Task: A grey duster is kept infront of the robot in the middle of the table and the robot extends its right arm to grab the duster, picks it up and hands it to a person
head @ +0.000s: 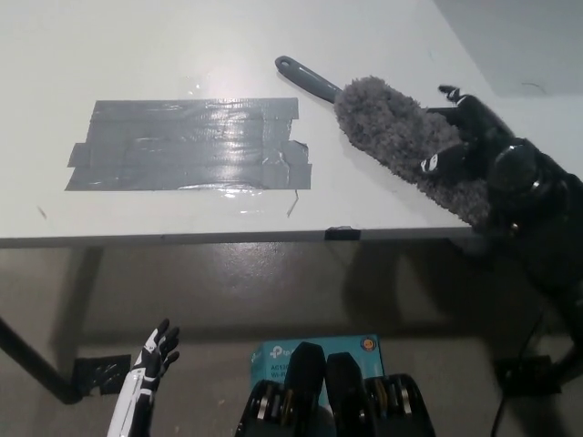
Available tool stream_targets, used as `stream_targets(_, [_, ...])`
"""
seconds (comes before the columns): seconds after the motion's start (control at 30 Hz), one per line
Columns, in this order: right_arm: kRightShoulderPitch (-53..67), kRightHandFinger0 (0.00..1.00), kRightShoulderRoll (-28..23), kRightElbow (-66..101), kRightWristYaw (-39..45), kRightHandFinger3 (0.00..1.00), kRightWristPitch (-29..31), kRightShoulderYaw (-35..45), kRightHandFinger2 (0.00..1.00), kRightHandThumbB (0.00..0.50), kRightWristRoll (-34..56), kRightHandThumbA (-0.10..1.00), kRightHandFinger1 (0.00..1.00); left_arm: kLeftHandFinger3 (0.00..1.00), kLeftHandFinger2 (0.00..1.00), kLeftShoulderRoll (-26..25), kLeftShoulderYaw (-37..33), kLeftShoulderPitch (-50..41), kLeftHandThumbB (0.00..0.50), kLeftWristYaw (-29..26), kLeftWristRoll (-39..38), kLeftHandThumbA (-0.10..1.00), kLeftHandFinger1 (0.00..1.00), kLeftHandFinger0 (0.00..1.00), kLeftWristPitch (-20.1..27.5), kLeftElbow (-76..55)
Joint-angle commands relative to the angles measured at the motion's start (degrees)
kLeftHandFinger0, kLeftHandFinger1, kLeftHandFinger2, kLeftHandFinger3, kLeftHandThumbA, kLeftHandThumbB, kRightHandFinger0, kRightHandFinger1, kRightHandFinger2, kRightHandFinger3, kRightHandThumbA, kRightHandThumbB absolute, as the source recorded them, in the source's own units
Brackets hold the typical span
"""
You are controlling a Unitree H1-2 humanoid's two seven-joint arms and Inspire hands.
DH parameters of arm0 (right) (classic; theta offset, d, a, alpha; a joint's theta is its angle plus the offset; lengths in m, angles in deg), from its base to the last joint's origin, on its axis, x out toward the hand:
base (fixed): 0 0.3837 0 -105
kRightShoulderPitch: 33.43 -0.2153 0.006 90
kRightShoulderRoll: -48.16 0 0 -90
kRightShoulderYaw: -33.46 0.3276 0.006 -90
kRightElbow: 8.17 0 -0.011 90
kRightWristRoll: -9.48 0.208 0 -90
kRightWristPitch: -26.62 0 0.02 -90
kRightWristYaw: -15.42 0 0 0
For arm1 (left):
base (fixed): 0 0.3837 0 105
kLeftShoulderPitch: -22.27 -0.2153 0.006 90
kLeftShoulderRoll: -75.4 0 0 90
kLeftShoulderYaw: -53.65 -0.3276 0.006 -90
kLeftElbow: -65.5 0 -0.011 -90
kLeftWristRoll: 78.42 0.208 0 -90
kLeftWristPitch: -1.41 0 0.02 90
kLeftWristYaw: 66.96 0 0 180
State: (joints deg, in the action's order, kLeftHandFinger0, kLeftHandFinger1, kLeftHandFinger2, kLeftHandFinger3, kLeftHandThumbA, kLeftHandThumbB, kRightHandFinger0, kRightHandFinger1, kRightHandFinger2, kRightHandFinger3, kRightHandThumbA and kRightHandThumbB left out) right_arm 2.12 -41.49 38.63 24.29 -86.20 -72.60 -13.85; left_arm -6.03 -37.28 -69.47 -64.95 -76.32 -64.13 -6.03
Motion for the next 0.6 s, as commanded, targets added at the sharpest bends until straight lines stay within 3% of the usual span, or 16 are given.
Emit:
stream_targets(0.0, [-6.50,1.00,0.50,-6.49,1.42,1.00,-1.10,-2.38,1.00,0.452,-1.83,1.00,1.00,1.00,1.00,-0.80,-0.14,0.14,0.429,-0.19,0.86,1.00,1.00,1.00,2.46,-1.04])
stream_targets(0.1, [-7.15,1.00,0.50,-7.41,3.90,1.00,-1.92,-3.58,1.00,0.445,-1.37,1.00,1.00,1.00,1.00,-0.95,-0.16,0.39,0.427,-0.30,1.24,1.00,1.00,1.00,2.46,-1.22])
stream_targets(0.27, [-7.94,1.00,0.18,-8.96,5.84,1.00,-2.04,-6.71,1.00,0.499,-2.86,1.00,1.00,1.00,1.00,-1.17,-0.49,0.84,0.426,-0.52,2.09,1.00,1.00,1.00,2.46,-1.26])
stream_targets(0.43, [-7.81,1.00,0.11,-9.48,7.97,1.00,-3.62,-6.37,1.00,0.500,-1.48,1.00,1.00,1.00,1.00,-1.08,-0.42,1.19,0.433,-0.11,1.58,1.00,1.00,1.00,2.46,-1.30])
stream_targets(0.5, [-8.82,1.00,0.10,-11.87,9.93,1.00,-4.09,-9.15,1.00,0.467,-3.87,0.94,1.00,1.00,1.00,-1.16,-0.52,1.31,0.430,-0.50,2.22,1.00,1.00,1.00,2.46,-1.17])
stream_targets(0.53, [-8.84,1.00,0.14,-12.65,9.57,1.00,-3.62,-9.10,1.00,0.404,-3.78,0.75,1.00,1.00,1.00,-1.18,-0.55,1.34,0.430,-0.58,2.35,1.00,1.00,1.00,2.46,-1.16])
stream_targets(0.57, [-8.38,0.63,0.36,-13.42,7.75,1.00,-3.79,-8.41,0.85,0.321,-3.35,0.39,0.69,1.00,1.00,-1.20,-0.55,1.34,0.431,-0.64,2.37,1.00,1.00,1.00,2.46,-1.15])
